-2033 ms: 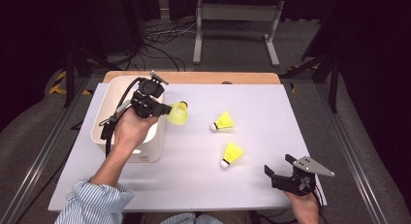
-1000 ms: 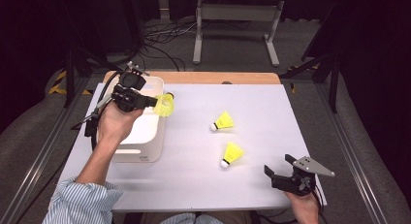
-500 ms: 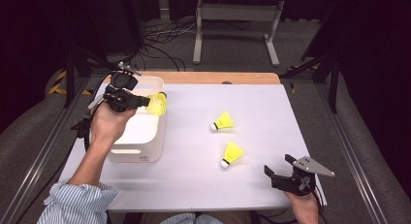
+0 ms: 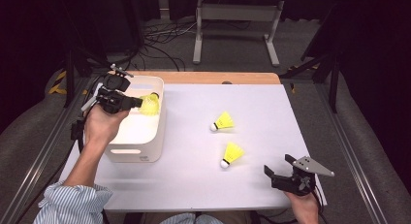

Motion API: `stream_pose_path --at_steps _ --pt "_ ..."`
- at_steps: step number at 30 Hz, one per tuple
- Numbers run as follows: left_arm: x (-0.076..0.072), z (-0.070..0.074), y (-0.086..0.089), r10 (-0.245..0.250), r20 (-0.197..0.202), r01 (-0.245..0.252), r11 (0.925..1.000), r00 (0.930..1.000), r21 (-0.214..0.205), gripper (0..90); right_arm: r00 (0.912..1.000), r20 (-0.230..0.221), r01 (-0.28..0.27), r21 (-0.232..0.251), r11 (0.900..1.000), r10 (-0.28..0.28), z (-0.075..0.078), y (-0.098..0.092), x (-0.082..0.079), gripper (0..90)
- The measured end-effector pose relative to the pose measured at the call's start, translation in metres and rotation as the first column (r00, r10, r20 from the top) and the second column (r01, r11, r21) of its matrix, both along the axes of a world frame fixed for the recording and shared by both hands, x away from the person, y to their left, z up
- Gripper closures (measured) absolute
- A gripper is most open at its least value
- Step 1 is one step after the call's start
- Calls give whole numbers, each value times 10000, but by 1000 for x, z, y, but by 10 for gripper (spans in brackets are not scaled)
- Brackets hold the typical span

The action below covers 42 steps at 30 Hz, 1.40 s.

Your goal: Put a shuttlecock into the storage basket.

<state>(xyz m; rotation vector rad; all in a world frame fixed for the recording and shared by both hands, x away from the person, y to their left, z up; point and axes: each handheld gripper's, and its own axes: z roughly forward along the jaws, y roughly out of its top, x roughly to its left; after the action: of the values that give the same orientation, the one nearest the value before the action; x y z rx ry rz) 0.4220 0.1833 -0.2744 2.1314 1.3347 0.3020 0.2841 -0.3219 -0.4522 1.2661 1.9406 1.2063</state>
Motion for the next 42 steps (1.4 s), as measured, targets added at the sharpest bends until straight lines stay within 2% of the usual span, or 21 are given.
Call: stream_pose_path --at_steps 12,20,23,31,34,37,42 --pt "5 -7 4 218 -43 -218 9997 9998 64 897 10000 -4 -9 -12 10000 9 0 0 0 91" --pt "11 -14 3 266 -106 -265 9996 9996 113 897 10000 -3 -10 -13 10000 10 0 0 0 91" --pt "14 -17 4 371 -160 -370 9993 9992 30 897 10000 -6 -10 6 10000 10 0 0 0 91" --pt "24 -28 7 616 -282 -613 9980 9977 124 897 10000 -28 -14 3 10000 14 0 0 0 91" --pt "28 -34 8 734 -409 -725 9971 9965 219 897 10000 -30 -2 -2 10000 2 0 0 0 91" --pt "32 -38 8 718 -526 -689 9962 9960 534 896 10000 -33 -25 -6 10000 24 0 0 0 91" --pt "37 -44 7 662 -656 -619 9959 9956 653 896 10000 -32 18 16 10000 -18 0 -1 0 91"
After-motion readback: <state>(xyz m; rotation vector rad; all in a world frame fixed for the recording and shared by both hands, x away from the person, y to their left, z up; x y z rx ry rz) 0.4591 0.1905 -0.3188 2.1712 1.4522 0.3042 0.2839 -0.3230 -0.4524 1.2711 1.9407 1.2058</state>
